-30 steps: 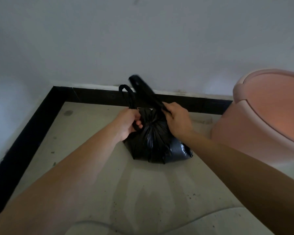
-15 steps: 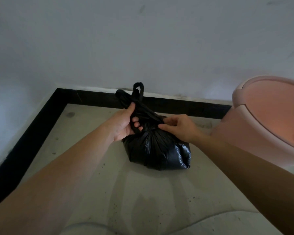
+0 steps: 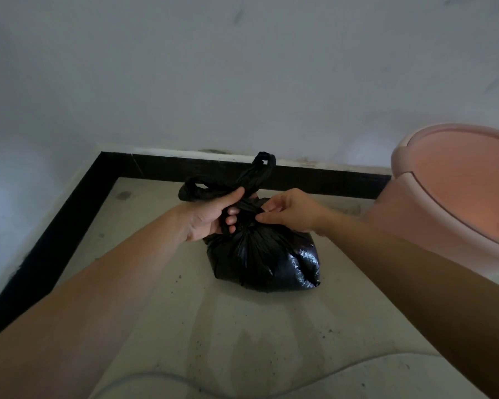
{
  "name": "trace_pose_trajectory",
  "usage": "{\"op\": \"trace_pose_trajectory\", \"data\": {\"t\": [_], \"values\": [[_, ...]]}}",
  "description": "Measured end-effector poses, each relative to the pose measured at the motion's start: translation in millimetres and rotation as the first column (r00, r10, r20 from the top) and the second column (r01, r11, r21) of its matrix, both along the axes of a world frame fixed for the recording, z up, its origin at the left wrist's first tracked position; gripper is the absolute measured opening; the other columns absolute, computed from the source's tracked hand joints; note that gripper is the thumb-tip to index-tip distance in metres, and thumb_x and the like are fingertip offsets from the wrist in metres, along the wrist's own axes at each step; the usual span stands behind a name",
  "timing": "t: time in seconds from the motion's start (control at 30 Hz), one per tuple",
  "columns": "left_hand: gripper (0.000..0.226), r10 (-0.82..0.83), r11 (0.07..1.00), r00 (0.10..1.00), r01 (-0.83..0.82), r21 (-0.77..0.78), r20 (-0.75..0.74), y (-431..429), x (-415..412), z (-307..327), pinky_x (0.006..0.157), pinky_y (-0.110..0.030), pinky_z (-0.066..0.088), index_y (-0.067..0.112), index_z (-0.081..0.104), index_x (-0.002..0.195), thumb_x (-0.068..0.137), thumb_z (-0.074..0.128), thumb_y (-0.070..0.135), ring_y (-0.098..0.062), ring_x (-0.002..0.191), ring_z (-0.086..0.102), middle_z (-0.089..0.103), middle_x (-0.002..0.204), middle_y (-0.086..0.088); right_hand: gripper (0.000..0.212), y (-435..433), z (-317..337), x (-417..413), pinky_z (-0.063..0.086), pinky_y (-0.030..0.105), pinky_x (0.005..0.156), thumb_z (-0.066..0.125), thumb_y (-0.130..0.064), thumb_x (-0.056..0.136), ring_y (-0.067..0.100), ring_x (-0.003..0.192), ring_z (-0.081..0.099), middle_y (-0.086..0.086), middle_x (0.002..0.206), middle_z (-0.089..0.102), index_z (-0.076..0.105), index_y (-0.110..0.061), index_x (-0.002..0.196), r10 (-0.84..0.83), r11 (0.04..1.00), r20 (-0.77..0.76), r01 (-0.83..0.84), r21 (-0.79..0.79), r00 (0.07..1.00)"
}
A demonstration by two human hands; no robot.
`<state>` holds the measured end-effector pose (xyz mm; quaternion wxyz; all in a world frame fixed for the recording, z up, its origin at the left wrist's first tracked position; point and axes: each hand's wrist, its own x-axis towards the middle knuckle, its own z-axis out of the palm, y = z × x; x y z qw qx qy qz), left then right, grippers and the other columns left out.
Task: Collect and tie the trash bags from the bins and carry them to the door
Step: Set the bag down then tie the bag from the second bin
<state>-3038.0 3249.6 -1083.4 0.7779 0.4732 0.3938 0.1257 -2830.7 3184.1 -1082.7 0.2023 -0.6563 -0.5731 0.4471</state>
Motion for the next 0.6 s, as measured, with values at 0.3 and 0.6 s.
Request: {"op": "trace_pose_trajectory", "data": {"t": [0.3,0.6], "values": [[0.048,-0.116,0.991,0.987,0.123,-0.054,0.112,-7,11,14,0.066,-0.034,0.053,0.009,0.060,0.132,0.096,0.054,0.040,-0.015,0.069,0.051,0.050,0.074,-0.001,0.028,20,49,-10,0.045,0.043,0.106,0.048,-0.043,0.101,0.016,0.109,0.062,-0.001,0.110,0.069,0.067,-0.023,0.105,-0.319,0.933,-0.566,0.357,-0.046,0.760],[0.033,0.201,0.973,0.922,-0.148,-0.178,0.331,-6,3,16,0.074,-0.029,0.058,0.019,0.068,0.108,0.101,0.043,0.040,-0.019,0.080,0.068,0.072,0.093,-0.013,0.035,15,57,-5,0.054,0.024,0.056,0.040,-0.040,0.105,0.014,0.076,0.064,0.003,0.083,0.066,0.057,-0.016,0.086,-0.601,0.662,-0.614,0.749,-0.024,0.511]]}}
